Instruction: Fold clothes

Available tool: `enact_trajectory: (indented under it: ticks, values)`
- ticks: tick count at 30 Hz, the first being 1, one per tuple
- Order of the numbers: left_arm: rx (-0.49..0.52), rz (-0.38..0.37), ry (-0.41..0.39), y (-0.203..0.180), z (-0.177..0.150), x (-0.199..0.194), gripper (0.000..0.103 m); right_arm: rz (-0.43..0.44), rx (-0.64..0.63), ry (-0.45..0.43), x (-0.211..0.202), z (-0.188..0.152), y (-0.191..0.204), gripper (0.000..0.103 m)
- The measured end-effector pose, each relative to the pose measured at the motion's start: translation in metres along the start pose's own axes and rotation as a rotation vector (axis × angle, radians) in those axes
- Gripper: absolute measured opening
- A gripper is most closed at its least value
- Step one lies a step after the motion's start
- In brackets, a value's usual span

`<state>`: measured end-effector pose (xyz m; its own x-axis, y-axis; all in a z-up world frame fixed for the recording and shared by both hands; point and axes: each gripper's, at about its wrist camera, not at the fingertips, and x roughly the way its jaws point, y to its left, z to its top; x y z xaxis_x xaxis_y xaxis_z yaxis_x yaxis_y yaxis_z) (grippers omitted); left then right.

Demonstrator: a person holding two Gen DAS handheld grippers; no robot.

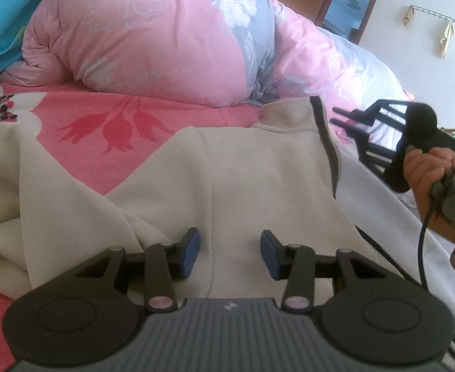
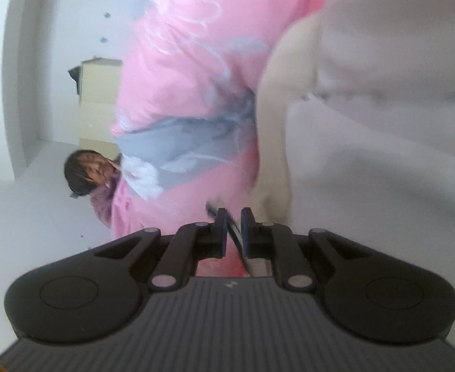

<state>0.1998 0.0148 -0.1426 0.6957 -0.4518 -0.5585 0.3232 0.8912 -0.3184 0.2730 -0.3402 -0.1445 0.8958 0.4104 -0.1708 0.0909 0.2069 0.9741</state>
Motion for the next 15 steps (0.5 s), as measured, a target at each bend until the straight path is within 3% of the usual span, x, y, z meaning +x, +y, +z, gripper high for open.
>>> enact_trajectory:
  ticks: [3, 6, 8, 11, 15]
  values:
    - [0.001, 0.001, 0.0, -0.001, 0.0, 0.0, 0.045, -0.019, -0.053, -0.026, 0.001, 0.009, 0.015, 0.01]
    - [0.001, 0.001, 0.0, -0.001, 0.0, 0.0, 0.045, -0.071, -0.19, -0.008, 0.006, 0.012, 0.043, 0.01]
    - [0.002, 0.002, 0.0, -0.001, 0.0, 0.0, 0.045, -0.098, -0.322, 0.022, 0.014, 0.008, 0.067, 0.011]
    - [0.002, 0.003, 0.0, -0.002, 0.0, 0.0, 0.045, -0.175, -0.621, 0.125, 0.043, -0.011, 0.112, 0.013]
    - [0.002, 0.003, 0.0, -0.002, 0.0, 0.0, 0.045, -0.384, -1.055, 0.301, 0.099, -0.053, 0.154, 0.046]
